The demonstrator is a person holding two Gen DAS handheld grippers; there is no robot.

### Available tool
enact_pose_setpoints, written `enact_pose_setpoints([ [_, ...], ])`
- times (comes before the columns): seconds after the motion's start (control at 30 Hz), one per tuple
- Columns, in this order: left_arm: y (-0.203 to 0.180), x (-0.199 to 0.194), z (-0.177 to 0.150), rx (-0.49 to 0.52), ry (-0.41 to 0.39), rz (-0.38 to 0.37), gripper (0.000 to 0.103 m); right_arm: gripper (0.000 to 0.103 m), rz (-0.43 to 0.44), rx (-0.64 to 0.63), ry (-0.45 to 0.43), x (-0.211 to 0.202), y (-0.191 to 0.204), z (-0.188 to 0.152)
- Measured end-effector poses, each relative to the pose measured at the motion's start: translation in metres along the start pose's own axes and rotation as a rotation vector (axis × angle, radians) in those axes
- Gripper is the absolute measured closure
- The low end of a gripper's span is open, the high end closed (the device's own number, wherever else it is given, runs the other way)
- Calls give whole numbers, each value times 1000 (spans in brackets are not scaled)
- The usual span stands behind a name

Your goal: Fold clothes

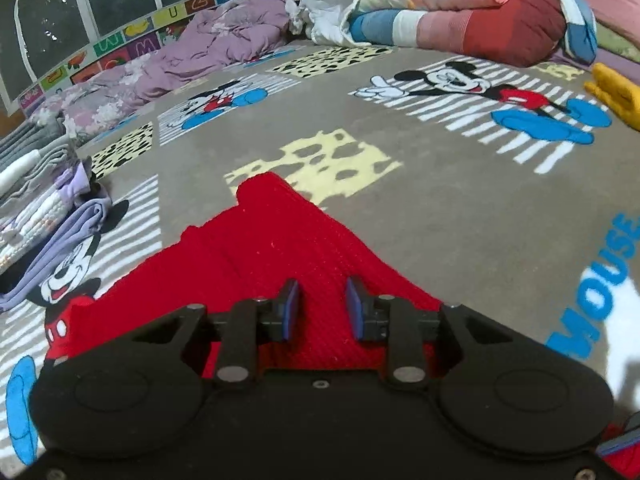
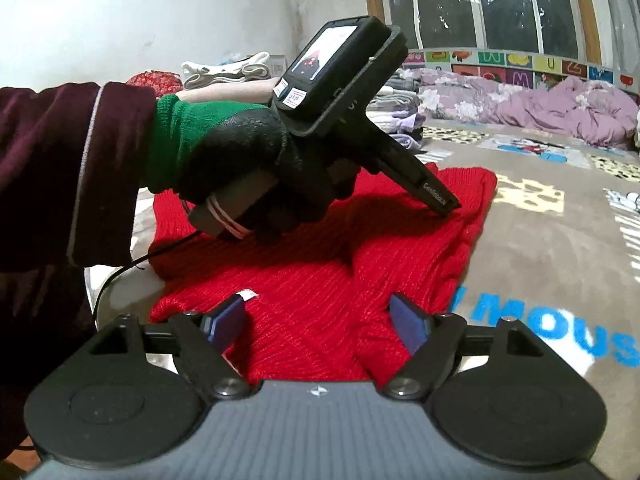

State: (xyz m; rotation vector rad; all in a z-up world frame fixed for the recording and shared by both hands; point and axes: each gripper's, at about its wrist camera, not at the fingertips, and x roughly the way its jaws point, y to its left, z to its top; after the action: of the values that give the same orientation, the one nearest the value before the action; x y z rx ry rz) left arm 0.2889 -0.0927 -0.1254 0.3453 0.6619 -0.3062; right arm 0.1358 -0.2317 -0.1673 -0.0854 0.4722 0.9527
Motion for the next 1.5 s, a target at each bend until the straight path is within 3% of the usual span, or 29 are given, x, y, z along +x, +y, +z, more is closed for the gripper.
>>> enact_pose_setpoints([
  [0.17, 6, -3, 7, -68, 37, -10, 74, 15, -1, -9, 5, 2, 6, 2],
  [0.23, 12, -20, 9, -126, 27, -11, 61, 15, -3, -12, -23, -3, 9, 1],
  [0.27, 16, -31, 7, -171, 8, -18, 42, 16, -3, -13, -37, -5, 10, 1],
  [0.3, 20, -42, 6, -215, -10, -25, 33, 16, 7, 9, -64, -9, 8, 2],
  [0.4, 37, -74, -15, -355, -41, -53, 32, 17, 10, 45, -142, -29, 4, 2],
  [0.53, 67, -116, -61, -554, -53, -37, 31, 17, -2, 88, -145, -41, 0, -2],
  [0.77, 121, -190, -146, -882, -110, 59, 31, 17, 19, 265, -180, -53, -16, -7],
  [1.1, 164, -237, -211, -1254, -156, 187, 31, 17, 8, 611, -321, -67, -55, -16],
  [1.3, 163, -228, -230, -1321, -136, 168, 32, 17, 0, 795, -396, -79, -79, -29],
  [1.5, 167, -218, -240, -1335, -204, 157, 35, 16, -2, 812, -398, -82, -77, -31],
])
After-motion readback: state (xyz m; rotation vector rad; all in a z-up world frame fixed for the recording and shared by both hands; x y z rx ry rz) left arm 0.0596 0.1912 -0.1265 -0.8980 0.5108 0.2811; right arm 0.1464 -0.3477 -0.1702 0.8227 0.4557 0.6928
